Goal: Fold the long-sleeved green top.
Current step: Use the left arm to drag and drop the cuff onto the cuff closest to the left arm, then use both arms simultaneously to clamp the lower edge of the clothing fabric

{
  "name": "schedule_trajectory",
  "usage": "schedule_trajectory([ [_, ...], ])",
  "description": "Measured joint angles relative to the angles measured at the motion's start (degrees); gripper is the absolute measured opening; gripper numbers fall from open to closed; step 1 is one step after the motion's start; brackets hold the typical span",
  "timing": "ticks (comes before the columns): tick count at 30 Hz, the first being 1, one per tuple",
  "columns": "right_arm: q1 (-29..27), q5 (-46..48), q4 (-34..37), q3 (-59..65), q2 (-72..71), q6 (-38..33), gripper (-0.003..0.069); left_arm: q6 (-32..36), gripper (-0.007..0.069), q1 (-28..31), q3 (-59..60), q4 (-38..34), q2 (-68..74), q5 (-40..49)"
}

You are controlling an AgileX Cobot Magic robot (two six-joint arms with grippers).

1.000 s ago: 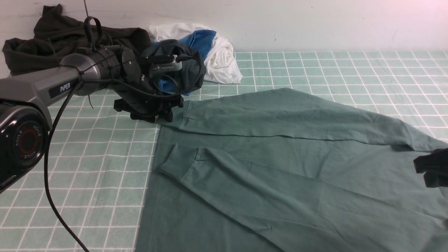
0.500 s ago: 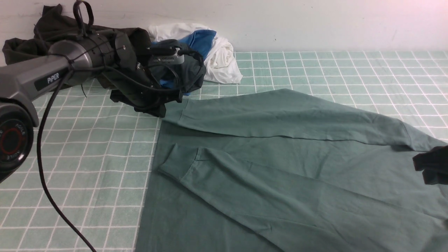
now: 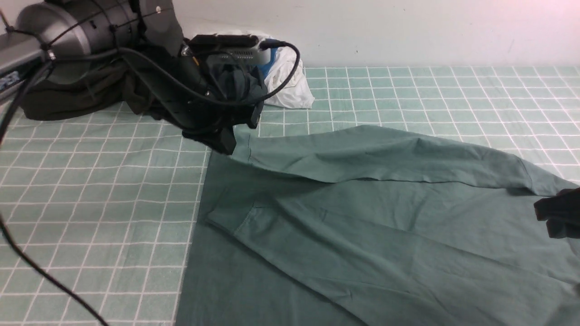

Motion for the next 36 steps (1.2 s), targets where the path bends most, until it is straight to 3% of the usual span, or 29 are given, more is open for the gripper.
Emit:
schedule_trajectory([
  [7, 0.0, 0.3, 2.6, 0.0, 0.0, -0.2, 0.0283, 0.6, 0.002, -1.3, 27.3, -4.4, -19.3, -5.9],
  [12, 0.0, 0.4, 4.4, 0.0, 0.0, -1.3, 0.0283, 1.6, 0.0059, -2.9, 42.7, -4.7, -24.4, -13.2],
  [18, 2.0, 5.6, 9.4, 0.0, -1.6, -7.0, 0.0283, 5.9, 0.0289, -3.5, 47.7, -5.2, -24.5, -16.4],
  [19, 2.3, 6.0, 9.6, 0.0, -1.9, -7.2, 0.0283, 6.2, 0.03, -3.5, 47.6, -5.2, -24.5, -16.4],
  [21, 5.8, 10.8, 11.4, -0.6, -3.9, -9.2, 0.0283, 9.3, 0.0408, -3.6, 45.8, -5.2, -24.8, -13.0],
  [24, 10.6, 14.8, 12.4, -1.2, -7.0, -10.2, 0.0283, 13.3, 0.0473, -5.0, 43.0, -4.3, -25.4, -6.6],
  [29, 22.9, 21.2, 12.8, -1.5, -14.3, -10.5, 0.0283, 16.3, 0.0481, -15.6, 43.8, 0.9, -25.6, 2.5],
  [34, 28.9, 22.0, 11.8, -1.5, -18.4, -10.5, 0.0283, 20.2, 0.0461, -27.7, 51.9, 6.7, -25.5, -0.4],
  [36, 29.2, 22.0, 11.6, -1.5, -18.9, -10.5, 0.0283, 20.6, 0.0459, -30.0, 53.8, 7.6, -25.5, -2.9],
])
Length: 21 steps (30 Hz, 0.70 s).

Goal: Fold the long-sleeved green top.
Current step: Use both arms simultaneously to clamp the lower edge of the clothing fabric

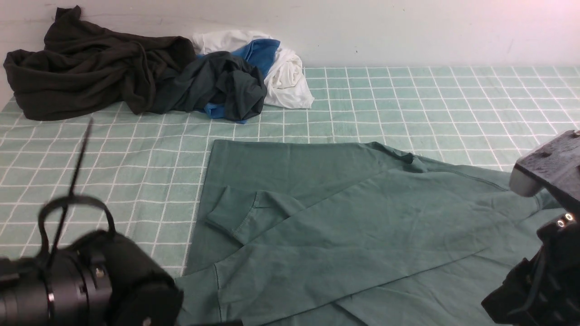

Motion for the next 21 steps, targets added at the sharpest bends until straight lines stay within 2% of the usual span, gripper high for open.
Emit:
schedule_trajectory([
  [3, 0.3, 0.1, -0.9, 0.0, -0.2, 0.0, 0.0283, 0.3, 0.0459, -4.5, 4.6, 1.2, 0.1, -7.5],
  [10, 0.4, 0.0, -3.0, 0.0, -0.2, 0.0, 0.0283, -0.2, 0.0438, -6.2, 7.1, 3.5, 1.1, -12.8],
  [16, 0.4, 0.0, -3.5, 0.0, -0.2, 0.0, 0.0283, -7.6, 0.0315, -6.4, 6.6, 9.1, 1.9, -14.3],
  [17, 0.4, 0.0, -3.5, 0.0, -0.2, 0.0, 0.0283, -7.6, 0.0315, -6.4, 6.6, 9.2, 1.9, -14.3],
  [21, 0.4, 0.0, -3.5, 0.0, -0.2, -0.1, 0.0283, -14.2, 0.0232, -6.4, 4.5, 11.7, 2.7, -13.3],
])
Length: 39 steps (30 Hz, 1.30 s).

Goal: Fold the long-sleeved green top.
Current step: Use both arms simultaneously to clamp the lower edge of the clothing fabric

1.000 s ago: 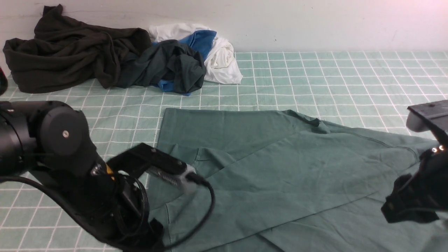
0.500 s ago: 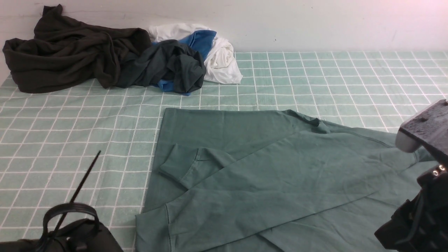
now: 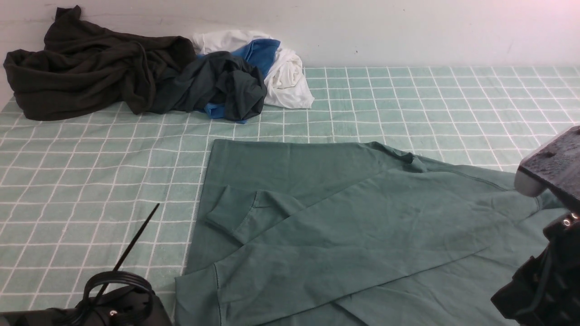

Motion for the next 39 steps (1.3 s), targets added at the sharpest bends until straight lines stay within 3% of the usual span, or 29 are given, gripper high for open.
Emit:
schedule_trajectory([
  [10, 0.0, 0.0, 0.0, 0.0, 0.0, 0.0, 0.0283, -3.9, 0.0205, 0.0, -2.5, 0.5, 0.3, 3.0],
  [13, 0.0, 0.0, 0.0, 0.0, 0.0, 0.0, 0.0283, -3.9, 0.0156, 0.0, -2.5, 0.5, 0.3, 3.8],
  [15, 0.0, 0.0, 0.0, 0.0, 0.0, 0.0, 0.0283, -3.9, 0.0059, 0.0, -2.5, 0.2, 0.4, 4.9],
  [18, 0.0, 0.0, 0.0, 0.0, 0.0, 0.0, 0.0283, -3.9, 0.0014, 0.0, -2.6, -1.5, 0.4, 5.6],
  [27, 0.0, 0.0, -0.1, 0.0, 0.0, -0.7, 0.0283, -2.2, 0.0006, 0.0, -7.5, -8.9, -4.9, 11.6],
  [34, 0.0, -0.1, 0.8, 1.4, 0.0, -7.9, 0.0283, -1.2, 0.0006, 1.4, -6.7, -2.6, -11.9, 20.8],
  [39, 0.1, -0.1, 3.9, 7.7, 0.0, -18.6, 0.0288, 1.6, 0.0006, 5.2, -1.8, -0.7, -12.4, 24.0],
])
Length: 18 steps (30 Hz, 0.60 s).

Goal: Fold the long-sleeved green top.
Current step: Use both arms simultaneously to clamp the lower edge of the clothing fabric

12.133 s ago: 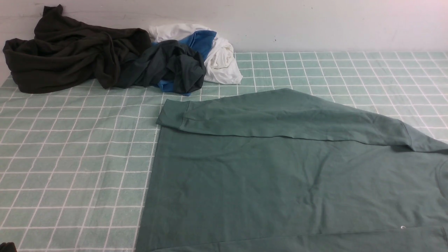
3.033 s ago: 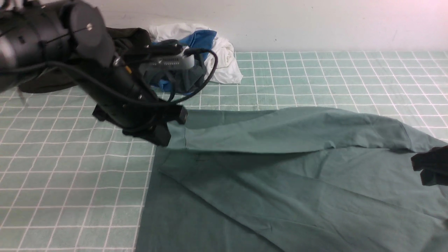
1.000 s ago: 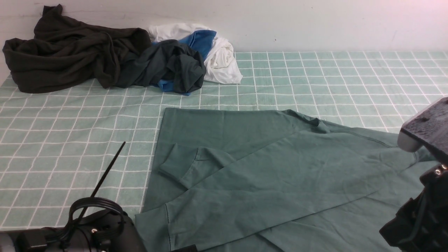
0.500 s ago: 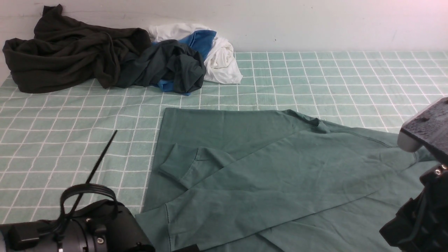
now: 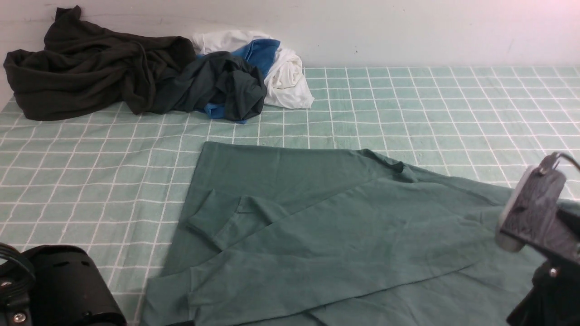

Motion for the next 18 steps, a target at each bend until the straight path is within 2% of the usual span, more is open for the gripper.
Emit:
schedule_trajectory([
  [3, 0.0, -0.2, 0.6, 4.5, 0.0, -6.3, 0.0314, 0.6, 0.0006, 1.9, 2.3, 0.1, 0.0, 0.1],
  [8, 0.0, -6.5, -0.3, 12.3, 0.0, -14.7, 0.0405, 0.7, 0.0006, 2.7, 2.8, 0.0, 0.0, -0.9],
  [12, 0.0, -12.9, -5.2, 17.6, 0.0, -19.2, 0.0444, 0.7, 0.0006, 2.7, 2.8, -0.6, 0.0, -2.6],
  [14, 0.0, -16.7, -9.8, 20.2, 0.0, -20.2, 0.0449, 0.7, 0.0006, 2.8, 2.8, -0.9, 0.0, -4.0],
  [18, 0.0, -20.0, -14.5, 23.1, 0.2, -20.9, 0.045, 0.7, 0.0006, 2.8, 2.8, -1.1, 0.0, -5.3],
])
